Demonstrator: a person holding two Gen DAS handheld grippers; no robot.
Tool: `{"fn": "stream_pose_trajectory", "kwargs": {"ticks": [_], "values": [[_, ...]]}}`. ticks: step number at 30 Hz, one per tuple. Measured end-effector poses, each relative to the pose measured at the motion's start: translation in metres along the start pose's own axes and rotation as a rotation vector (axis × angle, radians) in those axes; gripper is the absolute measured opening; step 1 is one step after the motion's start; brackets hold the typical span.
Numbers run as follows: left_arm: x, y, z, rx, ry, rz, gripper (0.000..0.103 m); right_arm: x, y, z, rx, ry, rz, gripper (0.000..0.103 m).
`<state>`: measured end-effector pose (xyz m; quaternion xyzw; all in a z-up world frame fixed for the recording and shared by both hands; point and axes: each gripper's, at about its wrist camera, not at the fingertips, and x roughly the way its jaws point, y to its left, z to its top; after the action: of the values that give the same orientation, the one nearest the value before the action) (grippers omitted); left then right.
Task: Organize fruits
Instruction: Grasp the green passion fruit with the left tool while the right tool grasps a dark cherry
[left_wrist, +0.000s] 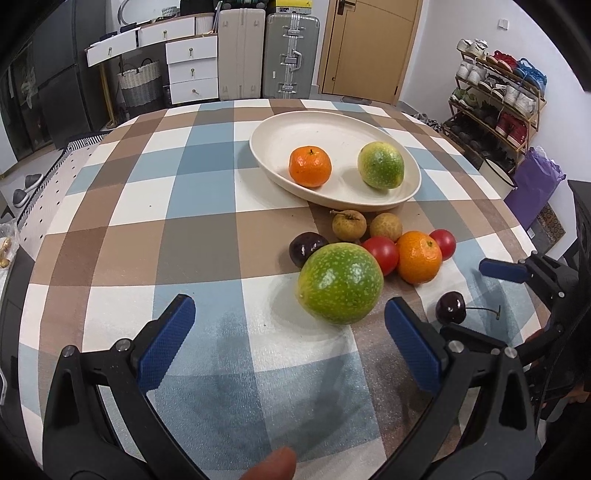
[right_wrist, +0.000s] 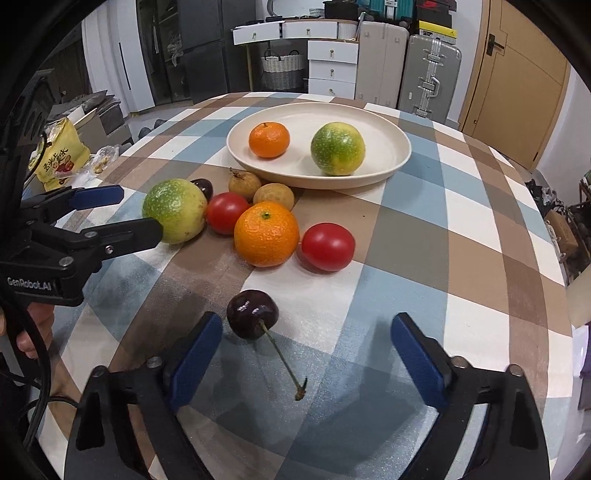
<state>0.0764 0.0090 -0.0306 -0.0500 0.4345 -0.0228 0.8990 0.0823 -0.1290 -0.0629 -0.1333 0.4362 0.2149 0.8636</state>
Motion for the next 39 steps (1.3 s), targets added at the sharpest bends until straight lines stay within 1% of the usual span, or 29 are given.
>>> {"fn": "stream_pose_trajectory", "kwargs": {"ticks": [1,3,4,10,17,22,29,33,39], "values": [[0.001,0.000,0.000,-0.003,0.001,-0.003,0.102,0.001,0.001,0.000,0.000,0.002,0.007,0.083],[0.002,0.001,0.001,-0.002,0.003,-0.004,0.102,0.001,0.002,0.000,-0.004,0.001,0.008,0.081],[0.003,0.001,0.002,-0.001,0.003,-0.002,0.102,0.001,0.002,0.000,-0.006,-0.004,0.011,0.077],[0.008,0.000,0.004,-0.003,0.011,-0.003,0.102,-0.002,0.004,0.000,-0.005,-0.019,0.055,0.063],[0.013,-0.001,0.007,0.000,0.014,-0.001,0.102,-0.004,0.005,-0.003,-0.001,-0.031,0.082,0.060],[0.017,-0.002,0.010,0.000,0.018,-0.005,0.102,-0.005,0.007,-0.004,-0.001,-0.038,0.093,0.054],[0.024,-0.006,0.016,0.007,0.024,-0.003,0.102,-0.006,0.009,-0.005,-0.003,-0.041,0.117,0.054],[0.027,-0.008,0.016,0.014,0.028,0.000,0.102,-0.006,0.010,-0.006,0.001,-0.046,0.121,0.050],[0.027,-0.011,0.016,0.036,0.021,-0.013,0.102,-0.007,0.010,-0.007,0.002,-0.051,0.119,0.048]]}}
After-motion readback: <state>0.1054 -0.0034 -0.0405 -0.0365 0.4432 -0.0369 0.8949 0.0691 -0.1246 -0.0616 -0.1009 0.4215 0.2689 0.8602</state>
